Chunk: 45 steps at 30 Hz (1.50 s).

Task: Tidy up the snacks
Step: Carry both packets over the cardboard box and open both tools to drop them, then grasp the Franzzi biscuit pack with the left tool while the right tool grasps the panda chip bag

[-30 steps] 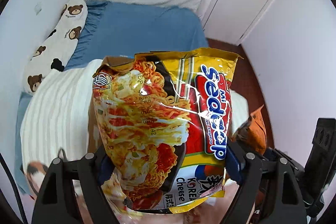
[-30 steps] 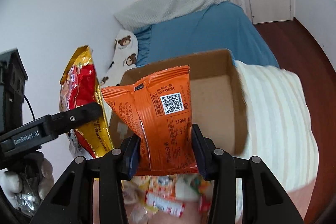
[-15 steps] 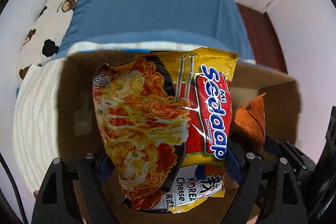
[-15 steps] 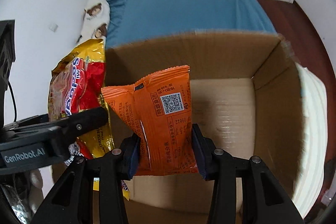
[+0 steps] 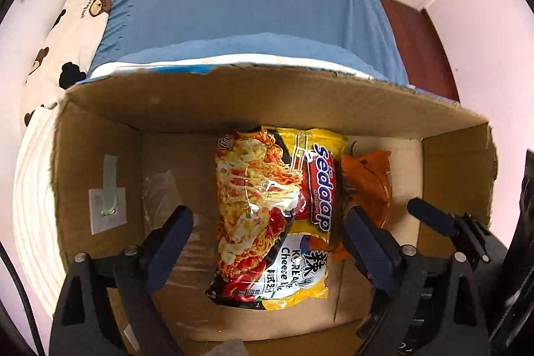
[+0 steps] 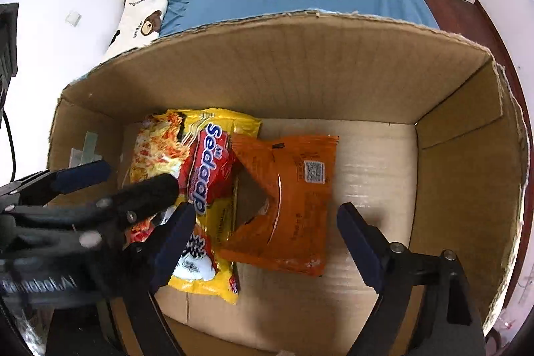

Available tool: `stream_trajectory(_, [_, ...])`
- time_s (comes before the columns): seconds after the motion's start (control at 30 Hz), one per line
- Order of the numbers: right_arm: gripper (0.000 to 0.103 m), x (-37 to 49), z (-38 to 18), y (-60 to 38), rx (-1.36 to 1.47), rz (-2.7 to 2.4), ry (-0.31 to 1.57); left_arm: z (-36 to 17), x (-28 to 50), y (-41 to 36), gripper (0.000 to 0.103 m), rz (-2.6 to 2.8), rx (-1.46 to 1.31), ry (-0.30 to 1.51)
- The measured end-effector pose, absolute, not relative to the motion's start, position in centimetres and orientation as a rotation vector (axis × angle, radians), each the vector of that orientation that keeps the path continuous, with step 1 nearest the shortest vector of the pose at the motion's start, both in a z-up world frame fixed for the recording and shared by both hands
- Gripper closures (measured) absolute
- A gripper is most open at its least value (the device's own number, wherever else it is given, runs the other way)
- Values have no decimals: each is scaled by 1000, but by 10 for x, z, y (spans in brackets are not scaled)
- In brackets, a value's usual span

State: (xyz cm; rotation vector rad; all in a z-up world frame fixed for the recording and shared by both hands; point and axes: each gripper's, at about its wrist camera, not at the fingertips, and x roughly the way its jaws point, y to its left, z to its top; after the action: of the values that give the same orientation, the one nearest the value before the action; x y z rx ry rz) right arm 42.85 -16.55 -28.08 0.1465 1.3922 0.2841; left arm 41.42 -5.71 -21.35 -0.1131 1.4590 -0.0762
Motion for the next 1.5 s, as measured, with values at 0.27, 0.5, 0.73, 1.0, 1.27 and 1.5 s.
stream_trajectory(0.27, [14, 389, -243, -188, 138, 236, 1295, -173, 382, -51, 9, -57, -90, 1277])
stream_trajectory(0.5, [14, 342, -190, -193, 105, 212, 1158, -122, 326, -45, 9, -43, -71, 1145])
stream_trajectory(0.73, [14, 282, -130, -202, 94, 198, 1029, -77, 271, -43, 9, -21, -70, 1039])
stream_trajectory(1.0, [14, 218, -94, -209, 135, 223, 971, -49, 209, -36, 9, -13, -69, 969])
stream_trajectory(1.27, [14, 150, -149, -219, 276, 265, 1163, -116, 117, -12, 9, 4, 100, 1132])
stream_trajectory(1.5, [14, 111, -225, -192, 246, 284, 1334, -231, 58, 0, 9, -76, 492, 1365])
